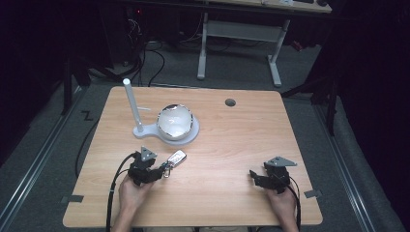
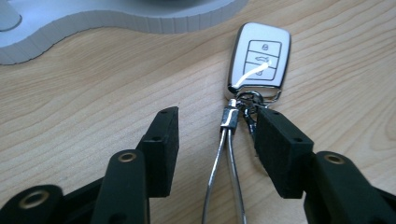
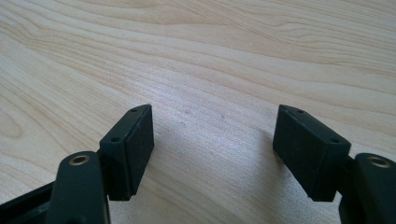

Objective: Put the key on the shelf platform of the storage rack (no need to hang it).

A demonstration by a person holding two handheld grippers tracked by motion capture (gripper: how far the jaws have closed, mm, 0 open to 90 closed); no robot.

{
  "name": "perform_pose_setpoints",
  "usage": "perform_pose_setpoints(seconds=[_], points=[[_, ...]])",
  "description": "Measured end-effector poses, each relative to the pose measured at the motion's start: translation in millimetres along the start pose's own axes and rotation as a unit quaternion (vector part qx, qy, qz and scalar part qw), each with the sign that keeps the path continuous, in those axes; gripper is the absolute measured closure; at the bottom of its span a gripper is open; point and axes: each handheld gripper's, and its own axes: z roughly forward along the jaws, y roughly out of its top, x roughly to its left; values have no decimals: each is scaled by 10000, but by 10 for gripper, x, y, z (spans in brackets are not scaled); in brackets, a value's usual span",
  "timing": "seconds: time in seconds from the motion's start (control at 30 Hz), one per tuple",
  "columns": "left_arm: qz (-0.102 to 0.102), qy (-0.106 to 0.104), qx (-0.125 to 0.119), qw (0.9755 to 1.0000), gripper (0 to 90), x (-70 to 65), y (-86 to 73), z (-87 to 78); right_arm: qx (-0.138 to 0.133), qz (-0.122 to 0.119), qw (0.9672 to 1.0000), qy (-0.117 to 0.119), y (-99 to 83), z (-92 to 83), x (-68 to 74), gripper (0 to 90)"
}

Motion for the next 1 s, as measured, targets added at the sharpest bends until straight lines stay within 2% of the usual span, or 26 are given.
perform_pose_setpoints(seconds=[0.2, 0.23, 0.33, 0.43, 0.47, 0.53, 0.83, 0.87, 0.9, 1.0], points=[[-29, 28, 31, 10000, 542, -1, -24, 56, 0, 0, 10000, 1, 0, 0, 0, 295], [25, 9, 18, 10000, 543, 6, -27, 64, 0, -1, 10000, 1, 0, 0, 0, 295], [-26, 43, -5, 10000, 558, 4, -29, 84, 1, -1, 10000, 1, 0, 0, 0, 295], [27, -14, 15, 10000, 578, 15, -22, 101, 0, -1, 10000, 0, 0, 0, 0, 295], [-55, 31, 18, 10000, 578, 6, -26, 105, 1, -1, 10000, 1, 0, 0, 0, 295], [-60, 51, 66, 9999, 589, 8, -35, 116, 1, -2, 10000, 0, 0, 0, 0, 295], [58, -10, 76, 10000, 687, 15, -55, 122, 6, -4, 10000, -1, 0, -1, 0, 295], [19, 15, 71, 10000, 687, 7, -63, 119, 6, -4, 10000, -1, 0, -1, 0, 295], [87, -34, 85, 9999, 707, 10, -72, 116, 6, -6, 10000, -1, 0, -1, 0, 295], [71, -36, 107, 9999, 731, 6, -73, 113, 7, -9, 10000, 1, 0, -1, 0, 295]])
